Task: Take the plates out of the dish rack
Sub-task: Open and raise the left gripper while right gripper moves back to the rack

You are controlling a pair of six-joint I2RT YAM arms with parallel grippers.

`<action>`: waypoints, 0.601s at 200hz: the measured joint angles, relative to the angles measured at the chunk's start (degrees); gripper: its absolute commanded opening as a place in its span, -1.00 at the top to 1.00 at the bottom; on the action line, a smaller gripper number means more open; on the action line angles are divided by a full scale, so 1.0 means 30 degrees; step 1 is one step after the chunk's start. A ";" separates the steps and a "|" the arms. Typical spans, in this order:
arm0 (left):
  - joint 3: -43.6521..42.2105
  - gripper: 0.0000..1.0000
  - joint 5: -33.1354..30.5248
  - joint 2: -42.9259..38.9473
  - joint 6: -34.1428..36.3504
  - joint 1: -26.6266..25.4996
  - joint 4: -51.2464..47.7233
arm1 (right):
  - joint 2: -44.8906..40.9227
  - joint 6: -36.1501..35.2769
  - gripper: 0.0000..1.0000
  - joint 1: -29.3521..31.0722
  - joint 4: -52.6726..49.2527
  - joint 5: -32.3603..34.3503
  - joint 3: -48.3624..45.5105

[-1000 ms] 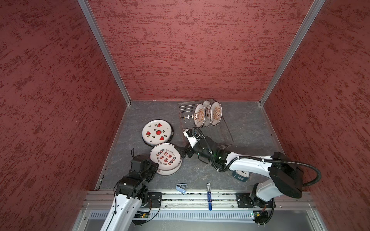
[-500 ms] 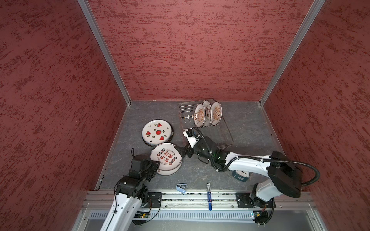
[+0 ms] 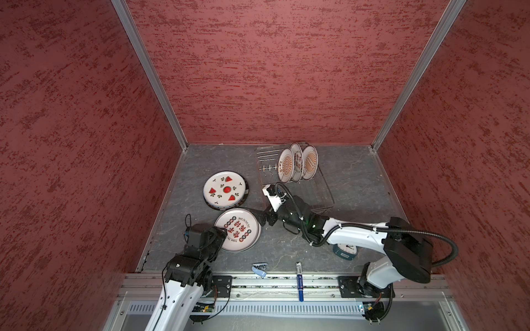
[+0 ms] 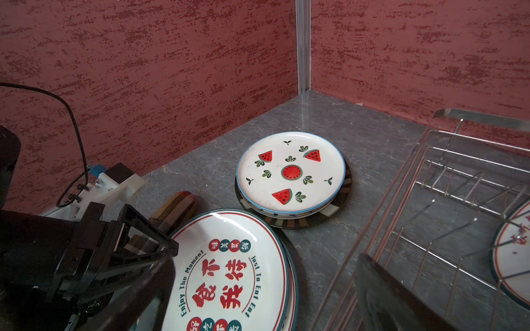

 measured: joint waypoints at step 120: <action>0.0182 -0.70 -0.1020 0.0736 0.0007 -0.0306 0.0350 | 0.0007 0.0007 -0.97 0.0007 0.0015 0.0918 0.0007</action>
